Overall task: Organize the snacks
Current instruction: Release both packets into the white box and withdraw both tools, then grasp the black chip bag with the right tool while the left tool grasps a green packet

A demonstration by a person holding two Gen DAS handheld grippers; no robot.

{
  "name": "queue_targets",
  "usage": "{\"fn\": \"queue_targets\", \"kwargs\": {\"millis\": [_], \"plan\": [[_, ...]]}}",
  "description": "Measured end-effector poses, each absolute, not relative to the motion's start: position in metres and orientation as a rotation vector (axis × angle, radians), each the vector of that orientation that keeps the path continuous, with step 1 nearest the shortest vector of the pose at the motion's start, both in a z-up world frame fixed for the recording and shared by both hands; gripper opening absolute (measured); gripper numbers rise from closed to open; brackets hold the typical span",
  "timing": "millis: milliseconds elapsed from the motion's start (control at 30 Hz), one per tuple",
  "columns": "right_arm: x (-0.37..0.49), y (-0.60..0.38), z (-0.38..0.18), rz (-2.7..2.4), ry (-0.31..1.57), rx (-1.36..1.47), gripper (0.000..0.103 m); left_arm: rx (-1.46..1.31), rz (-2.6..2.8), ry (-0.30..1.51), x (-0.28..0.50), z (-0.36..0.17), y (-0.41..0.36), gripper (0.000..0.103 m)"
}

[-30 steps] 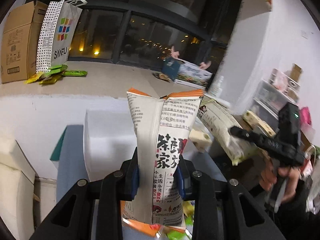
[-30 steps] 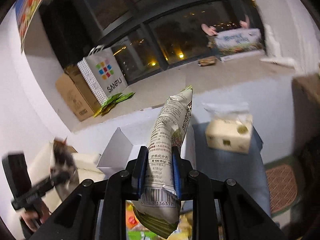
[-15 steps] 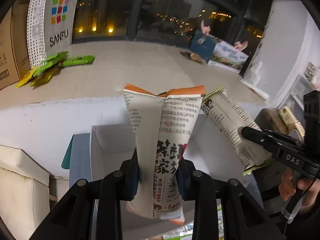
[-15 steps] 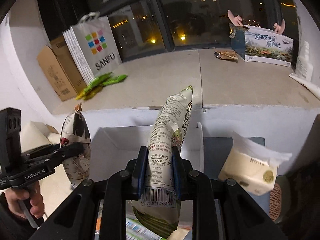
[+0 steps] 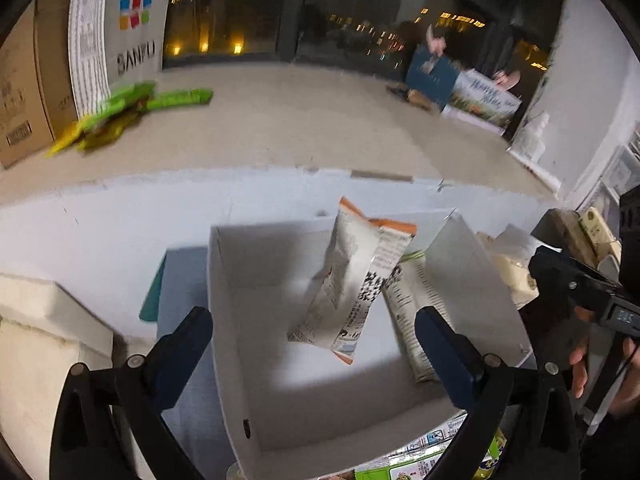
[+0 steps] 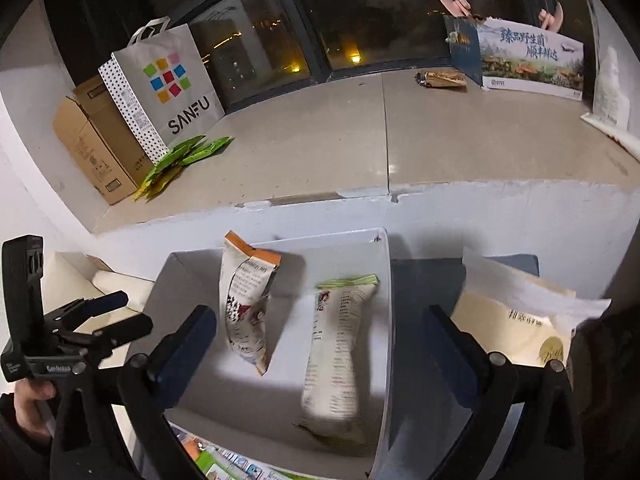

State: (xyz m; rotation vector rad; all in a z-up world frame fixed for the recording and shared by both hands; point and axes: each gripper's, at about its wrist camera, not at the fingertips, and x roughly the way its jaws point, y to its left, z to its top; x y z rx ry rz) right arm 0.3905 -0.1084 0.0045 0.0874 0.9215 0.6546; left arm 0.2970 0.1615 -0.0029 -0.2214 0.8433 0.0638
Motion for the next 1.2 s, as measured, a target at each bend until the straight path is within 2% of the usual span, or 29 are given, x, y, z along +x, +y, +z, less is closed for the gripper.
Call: {"fn": "queue_targets", "kwargs": {"millis": [133,300,500,733,933,1200], "plan": [[0.369,-0.114,0.018,0.663,0.850,0.016,0.103,-0.131,0.043,0.761,0.264,0.017,0.144,0.103],[0.315,-0.143,0.048,0.730,0.724,0.014,0.103,-0.096,-0.033,0.653,0.183,0.038,0.107,0.103],[0.226,-0.198,0.065,0.789,0.619,0.077,0.103,-0.088,-0.057,0.541,0.081,0.033,0.063,0.103],[0.125,-0.253,0.059,0.656,0.517,-0.015,0.103,-0.191,-0.100,0.491,0.009,0.021,0.042,0.103],[0.095,-0.287,0.036,0.593,0.583,-0.053,0.103,-0.183,-0.096,0.463,-0.009,0.028,0.038,0.103],[0.135,-0.299,-0.038,0.541,0.838,-0.044,0.103,-0.176,-0.094,0.470,-0.005,0.026,0.034,0.103]]}}
